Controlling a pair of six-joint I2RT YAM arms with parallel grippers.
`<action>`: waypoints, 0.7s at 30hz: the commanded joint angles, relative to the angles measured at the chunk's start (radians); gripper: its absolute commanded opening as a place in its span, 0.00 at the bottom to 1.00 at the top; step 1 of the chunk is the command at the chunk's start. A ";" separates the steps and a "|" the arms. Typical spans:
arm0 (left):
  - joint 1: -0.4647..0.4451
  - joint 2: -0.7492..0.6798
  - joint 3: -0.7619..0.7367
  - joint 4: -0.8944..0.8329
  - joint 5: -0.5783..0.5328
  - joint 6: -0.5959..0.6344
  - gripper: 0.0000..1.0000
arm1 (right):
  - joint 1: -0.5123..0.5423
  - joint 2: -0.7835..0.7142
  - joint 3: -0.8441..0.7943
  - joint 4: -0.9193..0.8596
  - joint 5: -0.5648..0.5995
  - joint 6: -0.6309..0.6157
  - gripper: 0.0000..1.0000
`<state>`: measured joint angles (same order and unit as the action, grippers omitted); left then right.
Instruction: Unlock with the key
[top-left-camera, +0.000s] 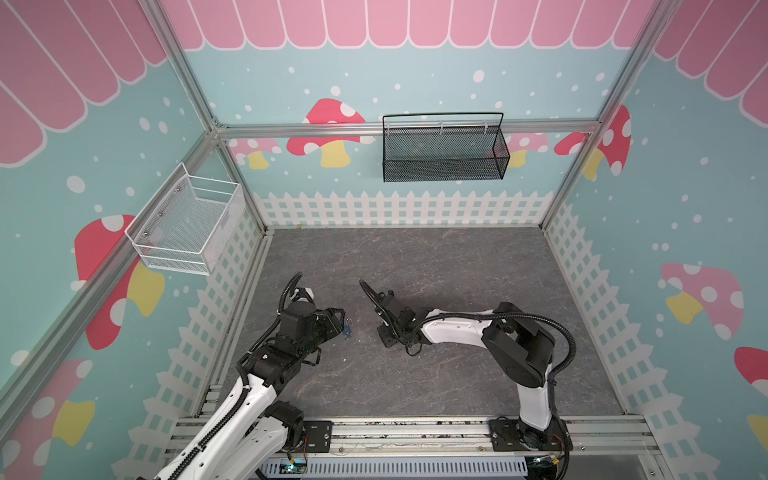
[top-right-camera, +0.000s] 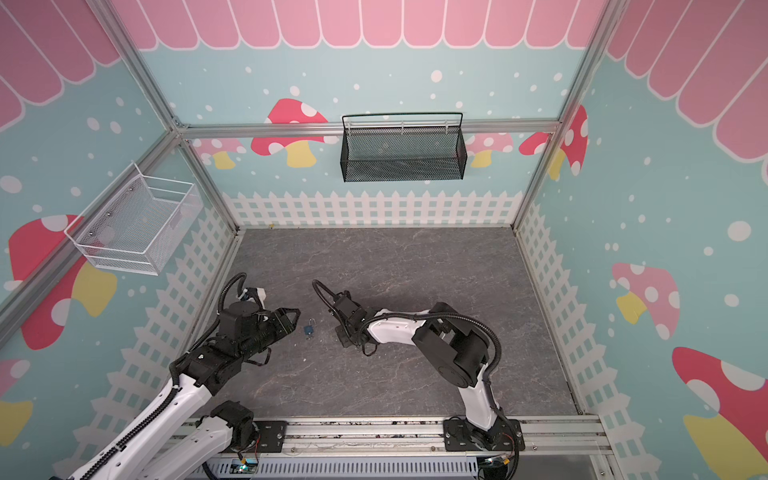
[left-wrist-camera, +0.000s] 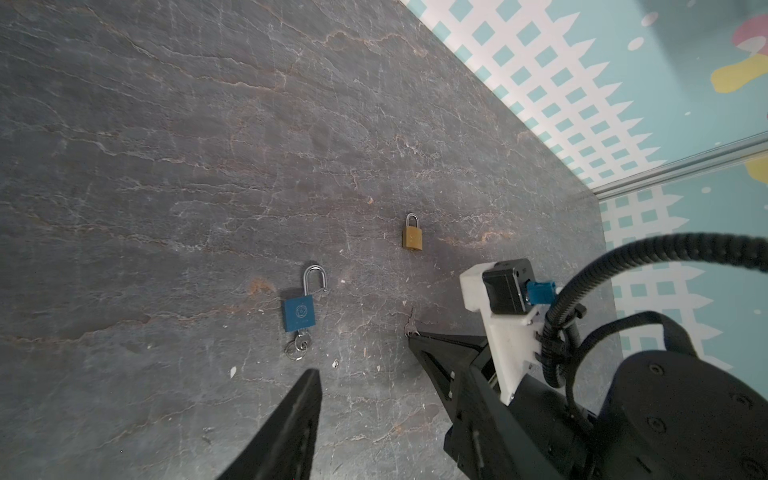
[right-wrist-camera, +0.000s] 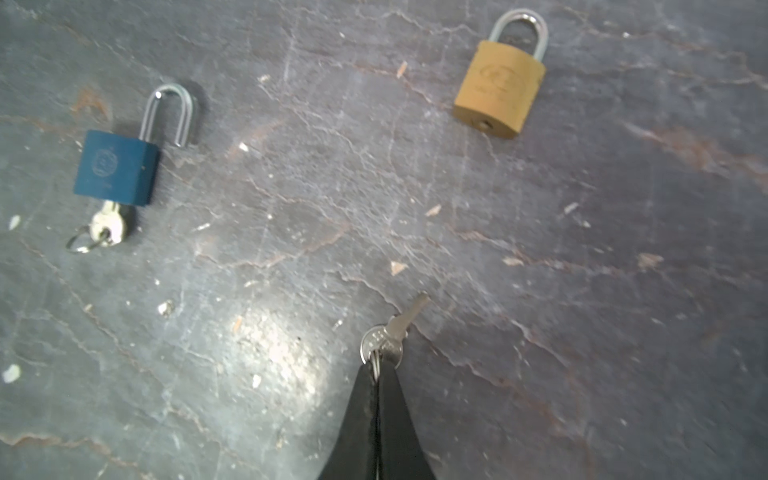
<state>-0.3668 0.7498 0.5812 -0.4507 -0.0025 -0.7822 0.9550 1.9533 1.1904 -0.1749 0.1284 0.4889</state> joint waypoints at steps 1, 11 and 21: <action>0.008 -0.011 0.000 0.012 0.021 -0.034 0.54 | -0.004 -0.075 -0.037 0.041 0.041 -0.069 0.04; 0.008 -0.025 0.037 0.017 0.129 -0.111 0.55 | -0.004 -0.293 -0.202 0.177 0.056 -0.294 0.00; -0.027 0.027 0.059 0.169 0.263 -0.198 0.57 | -0.003 -0.551 -0.395 0.376 -0.011 -0.463 0.00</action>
<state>-0.3763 0.7673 0.6086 -0.3656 0.2077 -0.9482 0.9554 1.4586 0.8360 0.0963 0.1509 0.1143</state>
